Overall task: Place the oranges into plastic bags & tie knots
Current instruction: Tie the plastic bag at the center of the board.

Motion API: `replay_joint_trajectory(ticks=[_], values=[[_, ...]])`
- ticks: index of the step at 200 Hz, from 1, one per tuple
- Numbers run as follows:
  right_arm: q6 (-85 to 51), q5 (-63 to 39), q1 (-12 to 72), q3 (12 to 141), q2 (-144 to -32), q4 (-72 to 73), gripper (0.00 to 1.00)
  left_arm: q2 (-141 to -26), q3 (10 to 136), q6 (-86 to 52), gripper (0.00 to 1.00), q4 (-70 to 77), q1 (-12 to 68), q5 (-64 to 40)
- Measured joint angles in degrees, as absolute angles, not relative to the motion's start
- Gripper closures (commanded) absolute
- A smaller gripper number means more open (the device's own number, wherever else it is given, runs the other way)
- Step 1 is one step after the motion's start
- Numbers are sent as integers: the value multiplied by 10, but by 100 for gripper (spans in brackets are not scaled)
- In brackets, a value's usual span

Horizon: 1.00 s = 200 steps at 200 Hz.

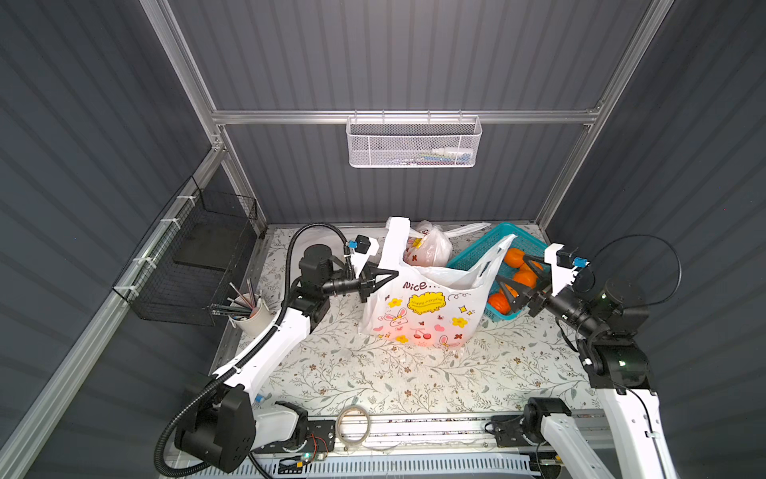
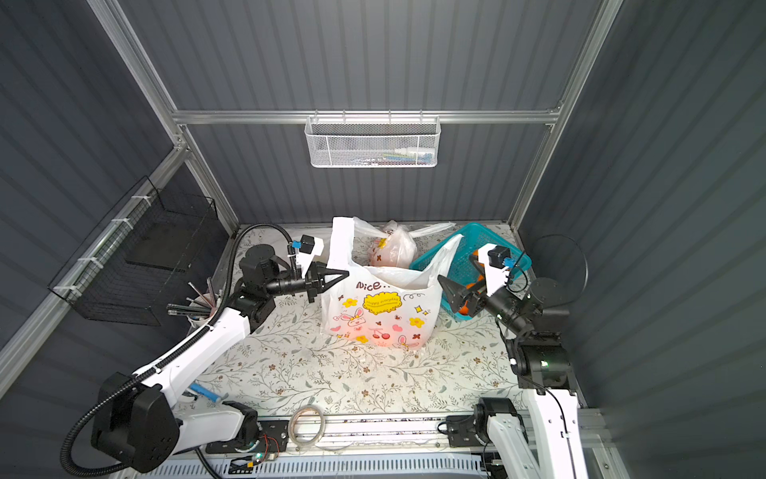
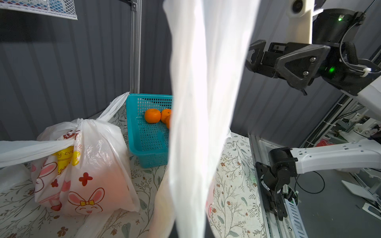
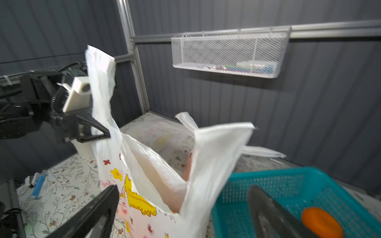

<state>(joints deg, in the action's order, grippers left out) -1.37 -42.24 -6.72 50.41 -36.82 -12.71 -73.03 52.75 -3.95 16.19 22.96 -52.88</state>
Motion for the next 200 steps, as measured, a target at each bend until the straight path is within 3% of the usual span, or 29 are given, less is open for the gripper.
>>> replay_joint_trajectory(ticks=[42,83,136,164,200], values=[[-124,-539,-180,364,-375,77,6,-730,528,-29,100,150,230,-524],[-206,-610,-182,274,-459,298,3,-730,528,-25,100,150,230,-522],[-256,-647,-137,263,-592,555,3,-730,528,-23,100,147,230,-522],[-253,-648,-110,264,-641,607,8,-730,528,-20,100,142,230,-522],[-195,-639,-70,303,-672,573,17,-730,530,-18,100,137,230,-522]])
